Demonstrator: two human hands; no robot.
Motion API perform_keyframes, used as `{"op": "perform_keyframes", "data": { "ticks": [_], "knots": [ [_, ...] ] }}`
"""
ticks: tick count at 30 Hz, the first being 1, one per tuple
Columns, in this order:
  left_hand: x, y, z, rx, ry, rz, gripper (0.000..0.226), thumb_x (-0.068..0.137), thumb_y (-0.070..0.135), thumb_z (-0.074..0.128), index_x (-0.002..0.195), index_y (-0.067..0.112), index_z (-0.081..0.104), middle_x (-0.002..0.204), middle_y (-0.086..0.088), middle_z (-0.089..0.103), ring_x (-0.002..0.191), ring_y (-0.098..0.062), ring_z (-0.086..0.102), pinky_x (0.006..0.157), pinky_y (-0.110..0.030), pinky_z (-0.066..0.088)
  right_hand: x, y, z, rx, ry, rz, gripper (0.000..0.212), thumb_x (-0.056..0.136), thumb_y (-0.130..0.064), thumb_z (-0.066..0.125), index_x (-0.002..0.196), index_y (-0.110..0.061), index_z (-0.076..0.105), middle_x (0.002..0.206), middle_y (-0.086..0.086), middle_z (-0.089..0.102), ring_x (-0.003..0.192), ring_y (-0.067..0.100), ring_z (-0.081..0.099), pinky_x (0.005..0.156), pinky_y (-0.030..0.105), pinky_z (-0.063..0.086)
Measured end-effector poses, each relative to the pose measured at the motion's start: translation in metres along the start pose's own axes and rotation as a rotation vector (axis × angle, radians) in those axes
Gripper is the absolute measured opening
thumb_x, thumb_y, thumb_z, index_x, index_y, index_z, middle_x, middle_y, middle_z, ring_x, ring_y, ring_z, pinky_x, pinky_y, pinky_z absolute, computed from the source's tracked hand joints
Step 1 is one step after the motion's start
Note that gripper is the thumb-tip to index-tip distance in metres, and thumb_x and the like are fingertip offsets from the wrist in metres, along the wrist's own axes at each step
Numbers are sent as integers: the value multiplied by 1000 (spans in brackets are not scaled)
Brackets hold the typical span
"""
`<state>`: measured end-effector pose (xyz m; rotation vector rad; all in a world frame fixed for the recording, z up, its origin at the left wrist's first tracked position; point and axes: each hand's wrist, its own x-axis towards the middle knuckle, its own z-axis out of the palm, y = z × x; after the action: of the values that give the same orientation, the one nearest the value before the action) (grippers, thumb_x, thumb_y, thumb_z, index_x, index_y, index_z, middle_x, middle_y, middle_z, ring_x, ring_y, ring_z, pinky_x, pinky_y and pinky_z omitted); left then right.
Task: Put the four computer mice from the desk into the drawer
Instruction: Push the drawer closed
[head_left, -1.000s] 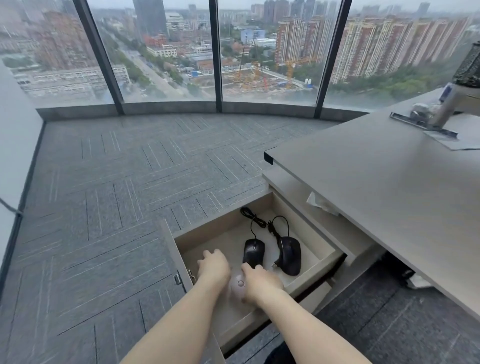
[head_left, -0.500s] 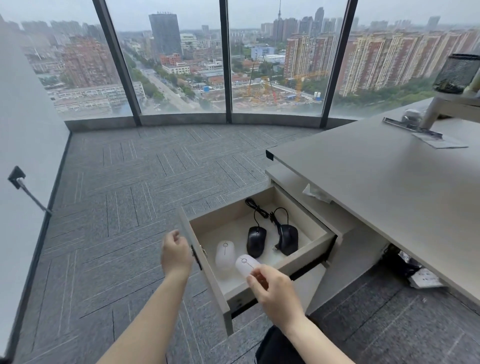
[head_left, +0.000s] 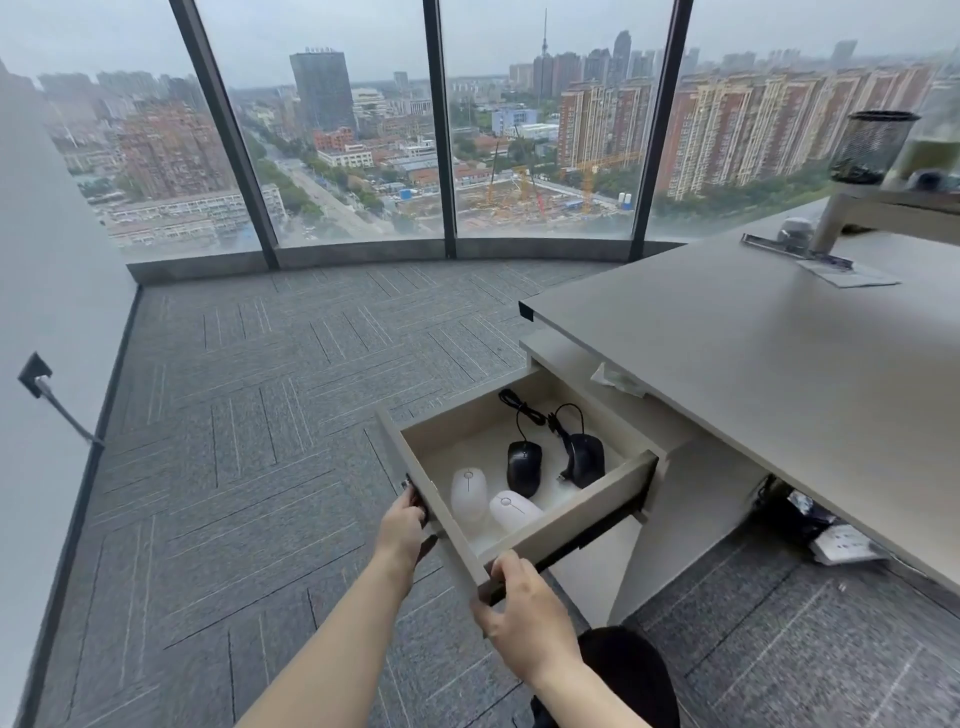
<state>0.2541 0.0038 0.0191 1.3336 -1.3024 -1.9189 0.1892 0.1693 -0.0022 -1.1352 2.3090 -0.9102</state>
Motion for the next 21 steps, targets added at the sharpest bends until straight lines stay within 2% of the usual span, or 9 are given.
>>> {"op": "perform_keyframes", "data": {
  "ticks": [2, 5, 8, 11, 13, 15, 17, 19, 21],
  "knots": [
    [7, 0, 16, 52, -55, -10, 63, 89, -3, 28, 142, 29, 43, 131, 3, 59, 123, -20, 55, 103, -43, 44, 7, 10, -9, 3, 42, 38, 22, 85, -43, 58, 93, -25, 47, 96, -7, 58, 81, 15, 59, 66, 31, 47],
    [21, 2, 45, 100, -137, 0, 69, 86, -5, 30, 144, 32, 39, 136, 6, 55, 124, -21, 54, 104, -41, 42, 20, 30, -28, 46, 112, 95, 23, 85, -41, 59, 90, -23, 46, 89, -5, 57, 76, 15, 57, 65, 33, 49],
    [33, 7, 78, 106, -204, -8, 70, 85, -7, 32, 144, 30, 38, 127, 8, 56, 124, -22, 55, 103, -39, 42, 35, 50, -50, 90, 167, 169, 21, 87, -39, 60, 89, -22, 48, 89, -5, 58, 77, 14, 58, 67, 34, 50],
    [40, 10, 113, 100, -260, -18, 68, 85, -7, 34, 143, 28, 39, 113, 15, 59, 122, -23, 55, 111, -44, 37, 48, 69, -70, 125, 235, 249, 20, 87, -40, 60, 89, -23, 49, 90, -3, 61, 71, 13, 59, 58, 29, 46],
    [46, 11, 134, 81, -279, -30, 66, 87, -6, 35, 146, 25, 37, 120, 13, 58, 124, -24, 54, 114, -46, 35, 57, 80, -83, 136, 285, 312, 24, 87, -43, 61, 94, -23, 49, 91, -2, 62, 71, 15, 59, 57, 31, 47],
    [54, 10, 154, 58, -285, -45, 66, 88, -5, 36, 149, 20, 31, 142, 4, 49, 128, -26, 51, 114, -47, 34, 65, 92, -93, 146, 334, 383, 34, 86, -45, 63, 105, -19, 51, 97, 0, 62, 83, 22, 62, 66, 38, 52],
    [61, 8, 173, 50, -299, -56, 69, 87, -5, 36, 150, 21, 30, 151, 1, 40, 129, -26, 50, 112, -44, 36, 74, 104, -100, 149, 390, 426, 46, 85, -46, 64, 115, -14, 50, 110, 8, 63, 95, 27, 61, 74, 41, 54],
    [65, 9, 191, 32, -307, -72, 70, 86, -4, 35, 150, 24, 31, 149, 0, 41, 128, -25, 51, 107, -41, 39, 81, 115, -107, 145, 415, 460, 58, 87, -48, 62, 127, -10, 45, 126, 15, 58, 107, 31, 60, 80, 41, 55],
    [68, 11, 207, 13, -308, -87, 65, 89, -3, 32, 148, 25, 33, 138, -1, 46, 127, -25, 51, 105, -40, 41, 89, 123, -113, 182, 403, 498, 74, 89, -50, 58, 144, -7, 32, 144, 18, 46, 123, 33, 54, 89, 39, 50]
  ]
}}
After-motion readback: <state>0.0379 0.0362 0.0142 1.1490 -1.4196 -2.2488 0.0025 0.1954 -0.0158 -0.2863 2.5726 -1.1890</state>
